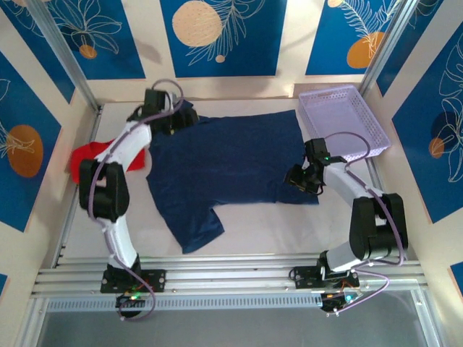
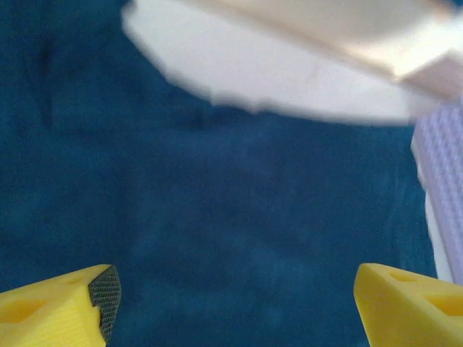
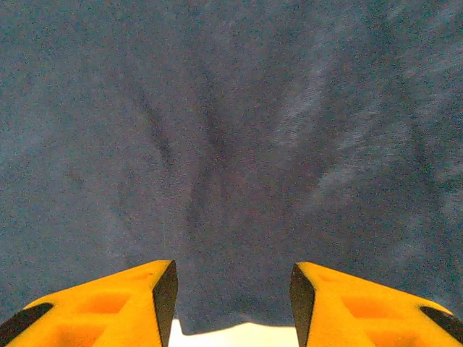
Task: Fold the inside-out t-shirt
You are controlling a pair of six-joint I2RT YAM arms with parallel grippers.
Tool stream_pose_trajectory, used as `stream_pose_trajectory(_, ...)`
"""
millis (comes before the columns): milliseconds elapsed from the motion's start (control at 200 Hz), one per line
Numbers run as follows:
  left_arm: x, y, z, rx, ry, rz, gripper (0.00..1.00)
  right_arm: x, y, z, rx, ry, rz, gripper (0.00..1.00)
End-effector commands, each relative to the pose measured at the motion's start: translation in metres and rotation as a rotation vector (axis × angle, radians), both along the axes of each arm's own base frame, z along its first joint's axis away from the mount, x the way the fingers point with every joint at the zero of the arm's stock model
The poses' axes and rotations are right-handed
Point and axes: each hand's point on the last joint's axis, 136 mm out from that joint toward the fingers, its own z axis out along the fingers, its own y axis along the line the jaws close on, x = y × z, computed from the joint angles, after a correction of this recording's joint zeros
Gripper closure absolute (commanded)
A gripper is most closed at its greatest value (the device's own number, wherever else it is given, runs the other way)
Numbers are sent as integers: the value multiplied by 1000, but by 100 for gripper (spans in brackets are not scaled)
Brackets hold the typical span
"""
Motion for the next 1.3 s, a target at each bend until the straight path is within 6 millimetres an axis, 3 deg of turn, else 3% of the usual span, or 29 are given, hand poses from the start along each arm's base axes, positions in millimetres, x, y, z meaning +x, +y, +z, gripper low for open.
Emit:
stream_pose_trajectory(0,-60,-9,-42,11,77,-16,16,4,3,-12,27,26,18,53)
stream_pose_trajectory(130,-136,-11,-89,65,227,-71,16,8,-4,-23,48,71,-4,53)
stream_pose_trajectory(230,-173,-6,-114,69,314,-80,16,3,-6,-32,66,108,-17,53)
stream_pose_trajectory(355,-191,16,-132,148,348,-44,15,-8,-7,-42,71,153,-22,52)
stream_pose_trajectory(555,-196,39,-150,200,385,-11,15,-20,-4,-42,81,181,-29,51)
stream_pose_trajectory(780,-179,38,-144,206,351,-28,15,-26,-2,-39,68,192,-19,51)
stream_pose_trajectory(880,-172,27,-131,175,326,-68,15,-24,-7,-27,42,153,-23,52)
stream_pose_trajectory(1075,-183,13,-94,164,247,-121,15,-37,-29,-6,2,98,-91,49)
stream_pose_trajectory(1295,-197,1,-72,136,202,-146,15,-59,-64,-20,-25,169,-230,48)
